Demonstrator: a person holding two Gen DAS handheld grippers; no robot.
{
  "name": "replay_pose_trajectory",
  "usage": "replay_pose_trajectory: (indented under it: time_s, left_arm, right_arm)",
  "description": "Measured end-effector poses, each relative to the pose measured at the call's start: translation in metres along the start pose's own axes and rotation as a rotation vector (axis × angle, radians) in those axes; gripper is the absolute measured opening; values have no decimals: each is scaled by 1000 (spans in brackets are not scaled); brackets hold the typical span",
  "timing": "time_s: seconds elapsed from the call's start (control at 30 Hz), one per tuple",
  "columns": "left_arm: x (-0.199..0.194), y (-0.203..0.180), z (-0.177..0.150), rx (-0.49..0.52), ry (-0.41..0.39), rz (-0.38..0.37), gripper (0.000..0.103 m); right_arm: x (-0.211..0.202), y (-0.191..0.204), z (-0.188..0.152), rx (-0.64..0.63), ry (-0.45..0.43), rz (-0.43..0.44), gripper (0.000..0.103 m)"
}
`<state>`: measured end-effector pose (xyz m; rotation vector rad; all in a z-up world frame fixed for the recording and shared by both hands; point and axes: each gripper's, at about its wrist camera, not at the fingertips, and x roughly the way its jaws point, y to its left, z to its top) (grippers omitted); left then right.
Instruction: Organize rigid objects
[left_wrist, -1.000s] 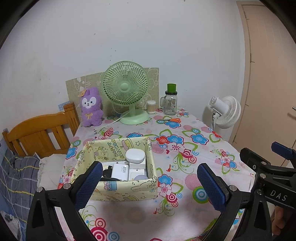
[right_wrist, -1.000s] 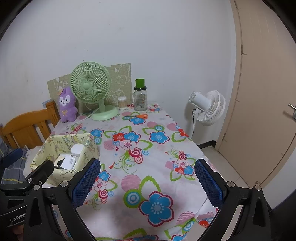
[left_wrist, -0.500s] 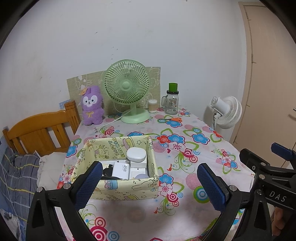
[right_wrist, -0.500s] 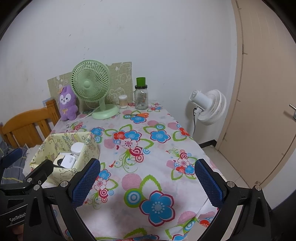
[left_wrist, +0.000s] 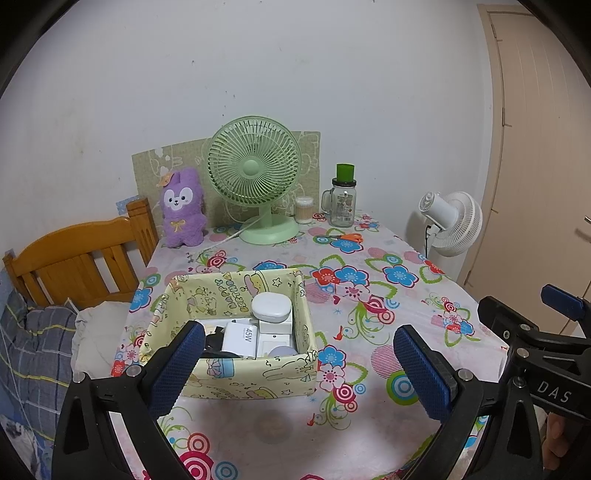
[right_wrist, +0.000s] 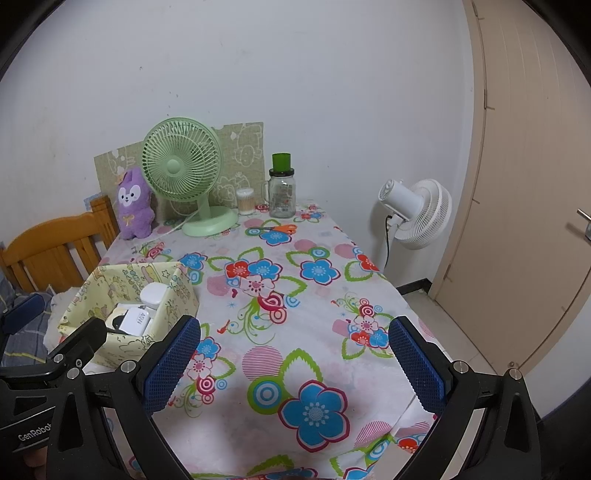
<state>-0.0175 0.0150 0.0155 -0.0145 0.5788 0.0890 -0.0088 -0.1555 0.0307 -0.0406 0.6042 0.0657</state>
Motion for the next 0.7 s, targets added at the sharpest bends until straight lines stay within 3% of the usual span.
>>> replay_pose_trajectory:
  time_s: [0.7]
  left_arm:
    - [17, -4, 1, -1, 7, -2, 103]
  right_arm:
    - [17, -2, 4, -15, 10, -2, 103]
